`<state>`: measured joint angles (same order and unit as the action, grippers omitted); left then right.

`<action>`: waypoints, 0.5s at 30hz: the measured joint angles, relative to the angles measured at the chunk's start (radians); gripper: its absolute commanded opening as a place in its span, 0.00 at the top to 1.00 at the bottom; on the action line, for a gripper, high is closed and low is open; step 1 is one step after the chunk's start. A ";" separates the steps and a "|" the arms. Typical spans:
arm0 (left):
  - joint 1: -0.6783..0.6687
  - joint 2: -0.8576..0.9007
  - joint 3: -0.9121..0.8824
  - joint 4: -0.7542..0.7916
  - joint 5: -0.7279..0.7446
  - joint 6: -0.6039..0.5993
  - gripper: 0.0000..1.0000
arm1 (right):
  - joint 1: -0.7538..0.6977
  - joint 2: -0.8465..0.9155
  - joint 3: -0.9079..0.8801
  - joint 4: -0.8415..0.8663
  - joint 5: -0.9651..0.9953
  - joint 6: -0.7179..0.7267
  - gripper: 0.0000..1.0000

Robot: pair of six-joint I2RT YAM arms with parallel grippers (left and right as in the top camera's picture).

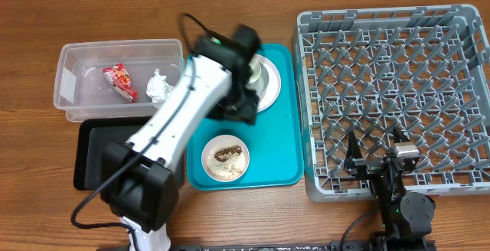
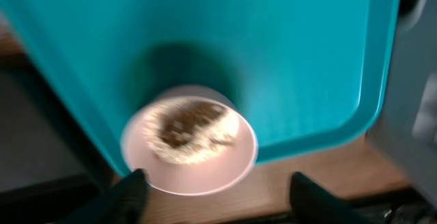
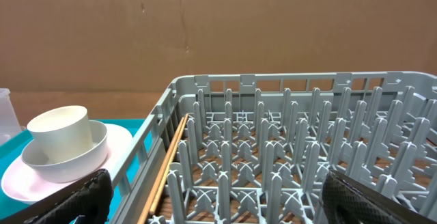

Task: Sort waste into correct bins and load items into the dishwasher
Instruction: 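Grasp the rim of the small food-scrap plate with the left gripper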

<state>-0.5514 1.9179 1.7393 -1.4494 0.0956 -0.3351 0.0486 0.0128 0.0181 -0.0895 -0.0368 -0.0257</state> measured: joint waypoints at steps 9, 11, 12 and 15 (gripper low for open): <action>-0.179 0.000 -0.192 0.069 -0.002 0.005 0.56 | 0.000 0.000 0.000 0.000 0.000 -0.001 0.00; -0.193 0.000 -0.222 0.087 -0.002 0.003 0.56 | 0.000 0.000 0.000 0.000 0.000 0.000 0.00; -0.198 0.000 -0.235 0.093 -0.002 0.001 0.56 | 0.000 0.000 0.000 0.000 0.000 0.000 0.00; -0.201 0.000 -0.267 0.113 -0.002 -0.003 0.55 | 0.000 0.000 0.000 0.000 0.000 0.000 0.00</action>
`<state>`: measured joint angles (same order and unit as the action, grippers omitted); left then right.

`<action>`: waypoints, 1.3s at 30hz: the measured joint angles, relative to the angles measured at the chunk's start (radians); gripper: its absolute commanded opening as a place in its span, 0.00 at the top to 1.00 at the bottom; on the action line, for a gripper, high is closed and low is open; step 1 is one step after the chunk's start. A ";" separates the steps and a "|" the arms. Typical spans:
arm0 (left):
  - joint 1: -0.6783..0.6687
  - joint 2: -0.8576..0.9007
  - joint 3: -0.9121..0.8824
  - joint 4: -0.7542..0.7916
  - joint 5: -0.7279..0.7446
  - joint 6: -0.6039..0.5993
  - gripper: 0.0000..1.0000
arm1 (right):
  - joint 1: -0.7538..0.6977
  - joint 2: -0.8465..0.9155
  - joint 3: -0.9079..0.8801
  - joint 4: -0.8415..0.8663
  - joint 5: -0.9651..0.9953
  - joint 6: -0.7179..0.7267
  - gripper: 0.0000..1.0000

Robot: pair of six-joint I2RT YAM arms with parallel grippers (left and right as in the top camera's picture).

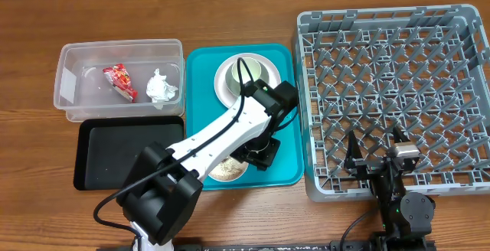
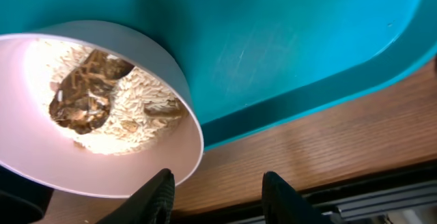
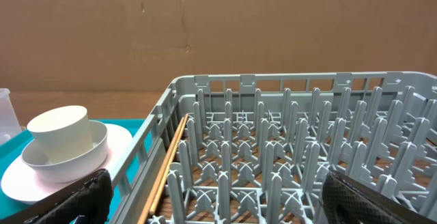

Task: Sort waste into correct bins and load items into the dishwasher
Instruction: 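Grasp the rim of the small food-scrap plate with the left gripper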

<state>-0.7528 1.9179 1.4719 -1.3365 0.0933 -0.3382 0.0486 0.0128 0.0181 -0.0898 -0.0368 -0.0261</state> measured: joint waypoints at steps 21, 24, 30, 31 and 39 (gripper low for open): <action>0.000 0.000 -0.172 0.215 -0.019 -0.028 0.70 | 0.000 0.000 0.000 0.000 0.000 0.000 0.00; 0.000 0.000 -0.191 0.220 -0.019 -0.028 0.70 | 0.000 0.000 0.000 0.000 0.000 0.000 0.00; 0.000 0.000 -0.197 0.221 -0.019 -0.029 0.76 | 0.000 0.000 0.000 0.000 0.000 0.000 0.00; 0.000 0.000 -0.197 0.222 -0.019 -0.029 0.77 | 0.000 0.000 0.000 0.001 0.000 0.000 0.00; 0.000 0.000 -0.197 0.224 -0.045 -0.029 0.85 | 0.000 0.000 0.000 0.000 0.000 0.000 0.00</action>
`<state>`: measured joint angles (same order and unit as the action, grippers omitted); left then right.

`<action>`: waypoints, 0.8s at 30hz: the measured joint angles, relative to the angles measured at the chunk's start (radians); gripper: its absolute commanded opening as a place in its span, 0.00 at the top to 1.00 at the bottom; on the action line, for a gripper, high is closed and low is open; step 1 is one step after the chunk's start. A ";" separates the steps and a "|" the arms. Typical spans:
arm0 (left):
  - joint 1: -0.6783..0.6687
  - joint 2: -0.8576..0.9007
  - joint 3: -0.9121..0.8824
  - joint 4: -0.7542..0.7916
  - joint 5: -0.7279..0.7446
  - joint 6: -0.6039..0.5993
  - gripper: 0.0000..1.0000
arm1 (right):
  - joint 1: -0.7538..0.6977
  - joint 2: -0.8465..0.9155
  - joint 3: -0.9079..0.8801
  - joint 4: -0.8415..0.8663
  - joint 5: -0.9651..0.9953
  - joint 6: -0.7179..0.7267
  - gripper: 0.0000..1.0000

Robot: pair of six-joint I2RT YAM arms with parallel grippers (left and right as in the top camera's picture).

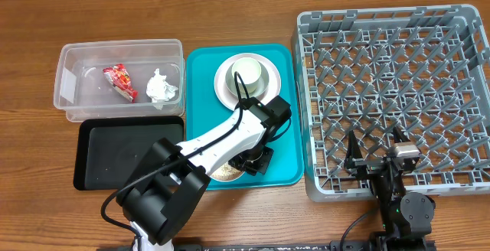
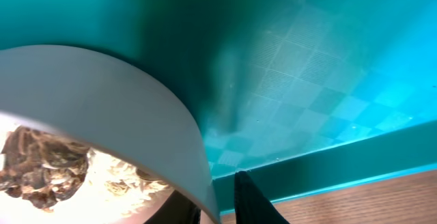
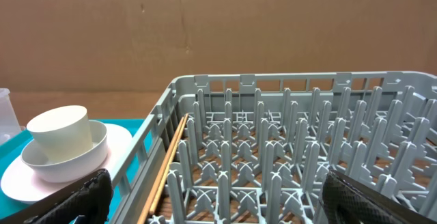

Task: Sort waste into correct bins and load items into the dishwasher
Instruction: 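Grasp the rim of the small food-scrap plate with the left gripper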

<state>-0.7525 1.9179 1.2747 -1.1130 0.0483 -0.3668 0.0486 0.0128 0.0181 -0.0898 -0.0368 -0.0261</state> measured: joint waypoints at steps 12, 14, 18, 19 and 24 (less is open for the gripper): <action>0.000 -0.003 0.000 -0.019 -0.026 0.000 0.96 | 0.000 0.000 0.000 0.000 0.000 0.000 0.00; 0.000 -0.005 0.000 -0.020 -0.028 0.000 0.96 | 0.000 0.000 0.000 0.000 0.000 0.000 0.00; 0.003 -0.005 0.023 -0.052 -0.034 0.000 0.96 | 0.000 0.000 0.000 0.000 0.000 0.000 0.00; 0.007 -0.005 0.034 -0.067 -0.034 0.000 0.96 | 0.000 0.000 0.000 0.000 0.000 0.000 0.00; 0.035 -0.005 0.131 -0.156 -0.047 -0.002 0.96 | 0.000 0.000 0.000 0.000 0.000 0.000 0.00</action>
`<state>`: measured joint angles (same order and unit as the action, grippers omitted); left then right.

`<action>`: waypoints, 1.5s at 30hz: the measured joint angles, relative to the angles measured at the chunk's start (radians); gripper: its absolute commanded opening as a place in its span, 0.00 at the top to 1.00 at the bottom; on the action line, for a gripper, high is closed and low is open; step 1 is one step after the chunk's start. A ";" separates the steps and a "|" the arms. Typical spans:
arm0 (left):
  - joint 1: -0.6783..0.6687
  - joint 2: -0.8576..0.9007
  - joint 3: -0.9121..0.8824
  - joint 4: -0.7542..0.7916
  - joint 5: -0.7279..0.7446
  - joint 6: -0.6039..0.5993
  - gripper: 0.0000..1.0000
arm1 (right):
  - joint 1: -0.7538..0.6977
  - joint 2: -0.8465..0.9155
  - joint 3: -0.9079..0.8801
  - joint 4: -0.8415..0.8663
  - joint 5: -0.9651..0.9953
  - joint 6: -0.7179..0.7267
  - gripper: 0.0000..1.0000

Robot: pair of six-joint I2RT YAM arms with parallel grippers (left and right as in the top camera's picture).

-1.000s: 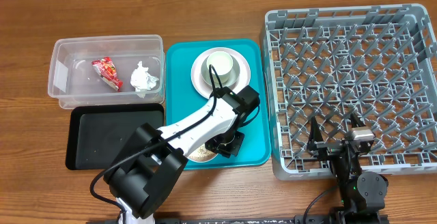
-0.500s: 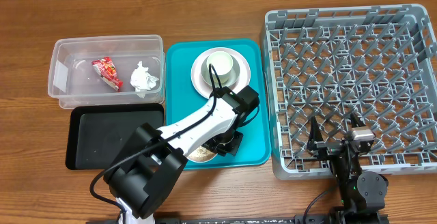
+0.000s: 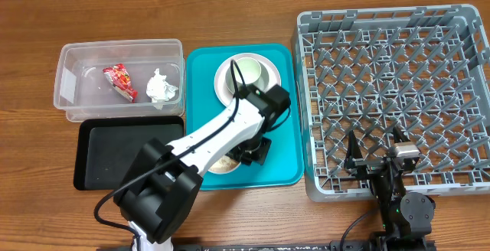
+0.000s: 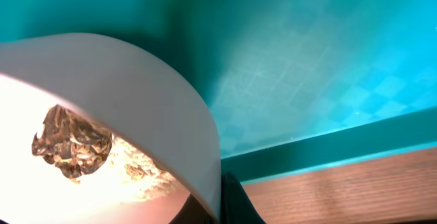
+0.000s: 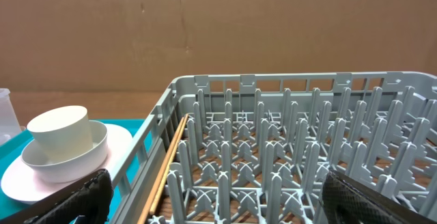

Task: Sort waste into correct bins and load items into the dishwasher
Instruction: 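Grasp the rim of the small food-scrap plate with the left gripper, then lift the plate and move it over the black tray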

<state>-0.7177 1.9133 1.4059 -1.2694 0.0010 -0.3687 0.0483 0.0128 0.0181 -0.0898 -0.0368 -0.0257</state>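
A pale bowl of rice with a brown lump sits at the near end of the teal tray. My left gripper is shut on the bowl's right rim, one finger inside and one outside. Overhead, the left gripper covers part of the bowl. At the tray's far end stands a plate with a bowl and cup stacked on it. The grey dish rack is to the right. My right gripper rests open at the rack's near edge.
A clear bin at the far left holds a red wrapper and a crumpled tissue. A black tray lies in front of it. A wooden chopstick lies along the rack's left wall.
My left fingers stood either side of the bowl's rim with a small gap; now they are shut on it. The wrist has shifted slightly. The right arm has not moved.
My left gripper was open above the tray between the stacked dishes and the food bowl. It was then lower, open beside the bowl's right rim, then straddling the rim, and now it is shut on it. The right gripper stayed open at the rack.
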 measured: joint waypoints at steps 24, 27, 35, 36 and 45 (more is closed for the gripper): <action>0.518 -0.326 0.154 -0.204 -0.048 0.059 0.96 | 0.000 0.000 0.000 0.000 0.000 -0.001 0.00; 0.644 -0.327 0.154 -0.191 0.036 0.117 0.96 | 0.000 0.000 0.000 0.000 0.000 0.000 0.00; 0.937 -0.328 0.069 -0.106 0.331 0.288 0.96 | 0.000 0.000 0.000 0.000 0.000 -0.001 0.00; 0.968 -0.328 0.047 -0.094 0.371 0.308 0.96 | 0.000 0.000 0.000 0.000 0.000 -0.001 0.00; 1.201 -0.328 -0.197 0.084 0.700 0.444 0.96 | 0.000 0.000 0.000 0.000 0.000 -0.001 0.00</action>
<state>0.4831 1.5856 1.2087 -1.1851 0.7013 0.0757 0.0486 0.0128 0.0181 -0.0898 -0.0368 -0.0265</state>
